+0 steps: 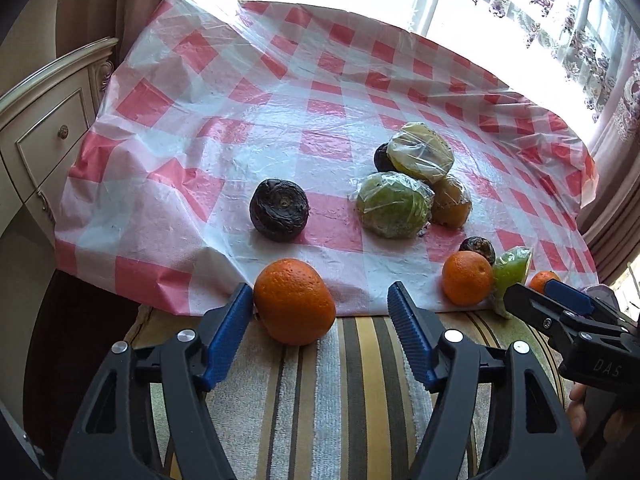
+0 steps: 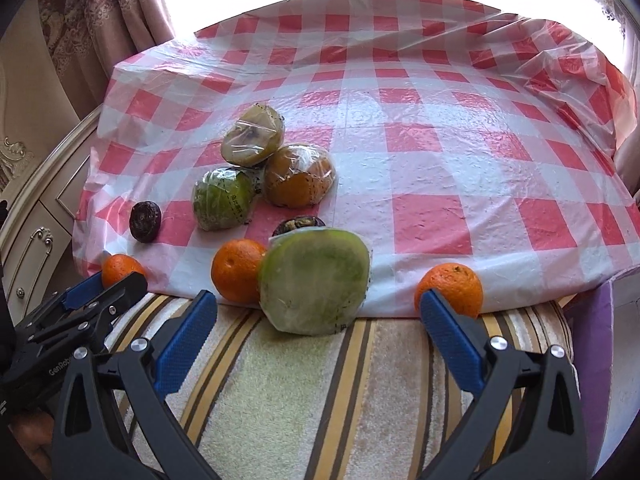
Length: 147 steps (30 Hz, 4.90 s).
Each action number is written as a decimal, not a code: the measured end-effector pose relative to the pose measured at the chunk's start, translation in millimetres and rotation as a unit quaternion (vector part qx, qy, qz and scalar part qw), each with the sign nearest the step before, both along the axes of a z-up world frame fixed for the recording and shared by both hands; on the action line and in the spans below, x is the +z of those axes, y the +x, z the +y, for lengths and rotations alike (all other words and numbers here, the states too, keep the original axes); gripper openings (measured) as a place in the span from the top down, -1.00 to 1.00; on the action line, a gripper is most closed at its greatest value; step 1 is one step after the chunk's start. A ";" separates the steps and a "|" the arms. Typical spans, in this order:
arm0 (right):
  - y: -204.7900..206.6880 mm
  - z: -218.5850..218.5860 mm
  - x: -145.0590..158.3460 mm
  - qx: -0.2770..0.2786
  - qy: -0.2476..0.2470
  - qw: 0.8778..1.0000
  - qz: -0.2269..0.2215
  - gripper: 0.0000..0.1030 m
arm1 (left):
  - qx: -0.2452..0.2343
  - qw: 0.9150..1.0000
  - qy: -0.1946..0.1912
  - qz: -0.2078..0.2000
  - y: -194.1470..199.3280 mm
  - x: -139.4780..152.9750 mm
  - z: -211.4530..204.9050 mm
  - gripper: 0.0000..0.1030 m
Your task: Organize fruits
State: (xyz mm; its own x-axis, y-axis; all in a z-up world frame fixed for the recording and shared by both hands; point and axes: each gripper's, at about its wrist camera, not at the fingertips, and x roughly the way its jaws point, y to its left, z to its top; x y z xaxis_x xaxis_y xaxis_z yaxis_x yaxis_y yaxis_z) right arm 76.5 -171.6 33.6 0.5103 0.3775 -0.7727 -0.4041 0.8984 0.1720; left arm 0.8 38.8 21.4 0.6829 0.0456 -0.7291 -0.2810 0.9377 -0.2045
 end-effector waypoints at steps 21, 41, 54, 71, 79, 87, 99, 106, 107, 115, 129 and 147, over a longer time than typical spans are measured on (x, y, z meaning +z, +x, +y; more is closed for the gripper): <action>-5.0 -7.8 9.8 0.029 0.014 0.999 -0.026 -0.67 | 0.015 1.000 0.007 -0.009 2.3 -1.8 1.6 0.00; 9.3 -46.4 -6.2 -0.052 -0.057 0.997 0.000 -0.17 | 0.044 0.999 -0.003 -0.003 -4.4 -4.7 9.5 0.20; 18.8 -63.3 -16.6 -0.081 -0.034 0.996 0.023 0.27 | 0.045 0.999 0.002 -0.007 -11.0 -2.3 1.5 0.26; -7.3 -112.5 17.8 -0.102 -0.001 0.994 -0.023 0.32 | -0.024 0.995 0.062 -0.068 -20.0 37.7 -50.3 0.26; -11.2 -207.3 33.8 -0.195 -0.006 0.980 -0.043 0.32 | -0.159 0.979 0.078 -0.098 2.5 62.5 -135.7 0.26; -7.4 -310.6 10.6 -0.302 -0.019 0.953 -0.017 0.32 | -0.341 0.933 0.080 -0.084 52.7 63.9 -267.0 0.26; 4.5 -386.8 -37.7 -0.375 -0.070 0.921 0.075 0.32 | -0.543 0.831 0.119 -0.008 84.7 10.4 -418.7 0.25; 23.6 -392.6 -46.3 -0.367 -0.092 0.921 0.092 0.32 | -0.568 0.808 0.150 0.040 93.2 -22.8 -444.9 0.25; 25.1 -392.9 -48.6 -0.367 -0.093 0.920 0.097 0.32 | -0.572 0.804 0.157 0.042 93.3 -25.8 -448.7 0.25; 32.5 -394.6 -60.5 -0.366 -0.100 0.917 0.123 0.28 | -0.569 0.800 0.179 0.071 97.6 -47.6 -456.5 0.25; 30.8 -391.3 -56.3 -0.368 -0.116 0.916 0.113 -0.52 | -0.562 0.807 0.170 0.061 102.0 -47.8 -454.0 -0.48; -8.8 -370.3 40.5 -0.407 -0.077 0.906 -0.089 -0.79 | -0.488 0.848 0.190 -0.077 63.7 25.6 -388.2 -0.71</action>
State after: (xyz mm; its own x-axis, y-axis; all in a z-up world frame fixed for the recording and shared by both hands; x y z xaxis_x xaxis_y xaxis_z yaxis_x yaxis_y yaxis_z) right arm 67.6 -541.9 74.2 0.6927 -0.2846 -0.6627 0.3942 0.9189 0.0174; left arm 64.4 -349.4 47.0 0.6166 -0.3837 -0.6874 0.6697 0.7148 0.2017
